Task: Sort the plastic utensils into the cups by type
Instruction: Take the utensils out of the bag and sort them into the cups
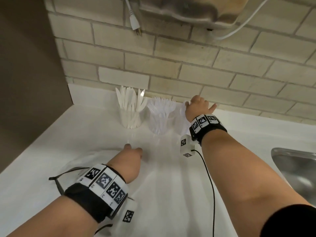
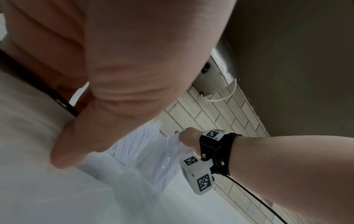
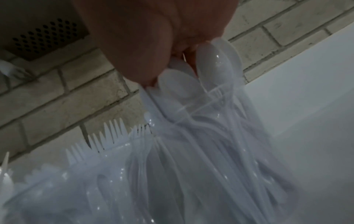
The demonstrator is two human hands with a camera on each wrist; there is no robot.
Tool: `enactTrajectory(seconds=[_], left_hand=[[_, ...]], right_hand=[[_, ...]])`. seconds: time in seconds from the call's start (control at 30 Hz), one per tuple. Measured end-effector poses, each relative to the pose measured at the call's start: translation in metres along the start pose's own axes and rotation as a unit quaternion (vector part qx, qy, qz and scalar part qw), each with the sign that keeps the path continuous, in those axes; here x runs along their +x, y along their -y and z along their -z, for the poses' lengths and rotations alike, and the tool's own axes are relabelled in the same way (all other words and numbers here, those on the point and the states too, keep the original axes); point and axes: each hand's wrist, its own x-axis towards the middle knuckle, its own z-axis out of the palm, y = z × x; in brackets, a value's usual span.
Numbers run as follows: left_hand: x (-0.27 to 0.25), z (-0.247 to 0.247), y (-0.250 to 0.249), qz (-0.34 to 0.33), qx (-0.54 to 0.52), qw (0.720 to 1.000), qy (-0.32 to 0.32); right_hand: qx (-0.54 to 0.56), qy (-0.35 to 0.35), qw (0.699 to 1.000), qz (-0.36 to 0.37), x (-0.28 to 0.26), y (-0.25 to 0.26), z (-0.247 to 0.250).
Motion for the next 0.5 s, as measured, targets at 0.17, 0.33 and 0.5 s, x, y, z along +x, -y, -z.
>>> enactTrajectory(seconds=[0.17,0.33,0.5], left_hand=[[0.002,-0.002,-0.008,0.000,0.010,1.000,0.007],[0.006,-0.008,-0.001,-0.007,0.031,0.999,-0.008],[0.005,0.000,0.007,0.004,-0.062,0.993,-0.102]], right_hand=[[-0.058,0.007,0.998,-0.002,-0.003,-0.001,-0.002],[0.020,-0.051,0.998,0.010,-0.016,0.002,0.025],[0.135,-0.120,0.974,0.138,-0.078,0.020,0.051]])
